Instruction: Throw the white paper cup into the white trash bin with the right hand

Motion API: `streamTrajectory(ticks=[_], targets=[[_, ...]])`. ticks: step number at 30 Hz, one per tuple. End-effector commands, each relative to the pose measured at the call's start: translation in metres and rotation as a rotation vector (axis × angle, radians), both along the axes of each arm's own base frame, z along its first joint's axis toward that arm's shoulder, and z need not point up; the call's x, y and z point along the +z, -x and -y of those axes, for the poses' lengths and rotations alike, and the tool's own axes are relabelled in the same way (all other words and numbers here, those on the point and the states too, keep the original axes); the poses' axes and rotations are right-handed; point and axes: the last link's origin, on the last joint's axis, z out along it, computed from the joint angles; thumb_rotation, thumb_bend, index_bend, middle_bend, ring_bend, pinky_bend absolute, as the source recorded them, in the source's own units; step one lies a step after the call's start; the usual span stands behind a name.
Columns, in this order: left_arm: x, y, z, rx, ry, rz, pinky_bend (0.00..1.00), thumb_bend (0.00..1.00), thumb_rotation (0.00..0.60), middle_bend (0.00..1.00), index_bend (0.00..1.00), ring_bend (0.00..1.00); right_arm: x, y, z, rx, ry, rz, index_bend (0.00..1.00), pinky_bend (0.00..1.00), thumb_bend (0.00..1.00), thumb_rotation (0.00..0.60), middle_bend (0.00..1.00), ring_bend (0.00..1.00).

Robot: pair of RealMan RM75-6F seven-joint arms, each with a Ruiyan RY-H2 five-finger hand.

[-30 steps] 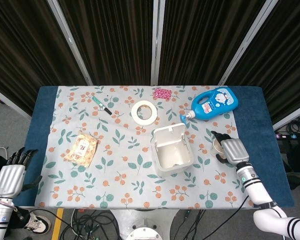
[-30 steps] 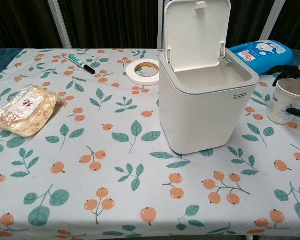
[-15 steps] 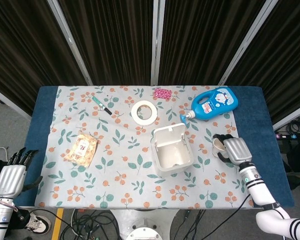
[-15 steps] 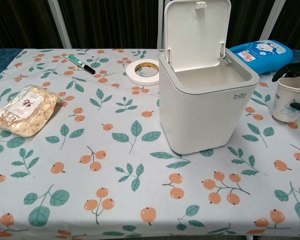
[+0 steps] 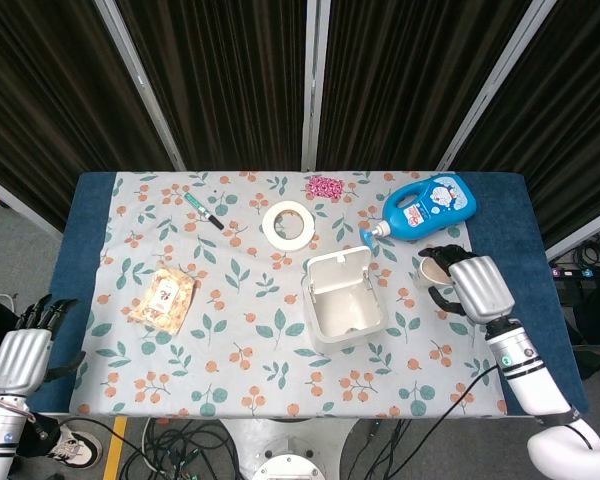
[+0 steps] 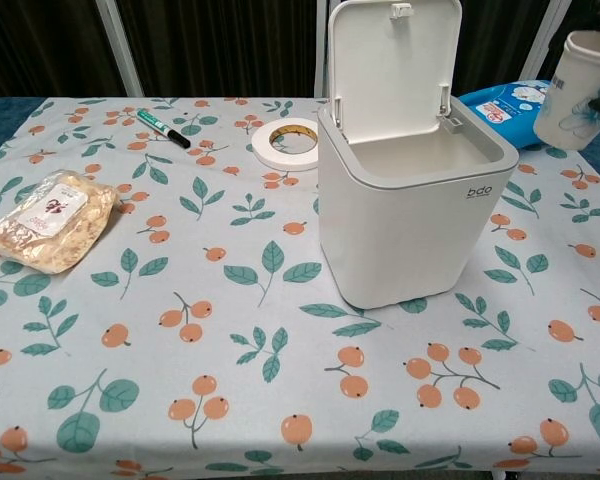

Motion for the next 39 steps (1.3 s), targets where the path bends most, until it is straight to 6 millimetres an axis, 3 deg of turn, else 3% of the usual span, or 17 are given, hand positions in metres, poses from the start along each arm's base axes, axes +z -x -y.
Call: streamTrajectory(ticks=[1,5,11,24,28,33,39], targets=[[0.0,0.0,0.0,0.0,0.0,0.003,0.12,0.23,0.6,0.14,0.15,0.03,0.014,-0.025,-0.001,0.069,0.006,0.023,0.27,0.53,0.29,0.6,0.36,0.28],[0.0,0.0,0.0,0.0,-0.002,0.005,0.12,0.23,0.6,0.15,0.15,0.03,0.015,-0.045,-0.004,0.128,-0.01,0.038,0.28,0.53,0.29,0.6,0.36,0.28],[-0.001,0.003,0.0,0.004,0.001,0.004,0.12,0.23,0.6,0.15,0.15,0.03,0.0,-0.069,-0.013,0.196,-0.067,0.053,0.27,0.53,0.29,0.6,0.36,0.28],[0.002,0.006,0.002,0.01,-0.001,0.0,0.12,0.23,0.6,0.15,0.15,0.03,-0.029,-0.091,-0.017,0.246,-0.173,0.087,0.28,0.51,0.26,0.6,0.36,0.28],[0.002,0.007,0.003,0.013,-0.001,0.001,0.12,0.23,0.6,0.15,0.15,0.03,-0.032,-0.093,-0.018,0.257,-0.192,0.097,0.2,0.39,0.21,0.6,0.31,0.23],[0.003,0.01,0.003,0.021,0.0,0.002,0.12,0.23,0.6,0.15,0.15,0.03,-0.033,-0.091,-0.018,0.246,-0.217,0.092,0.03,0.22,0.1,0.6,0.15,0.03],[0.003,0.01,0.004,0.021,-0.001,0.003,0.12,0.23,0.6,0.15,0.16,0.03,-0.029,-0.091,-0.019,0.26,-0.203,0.117,0.0,0.17,0.08,0.6,0.09,0.0]])
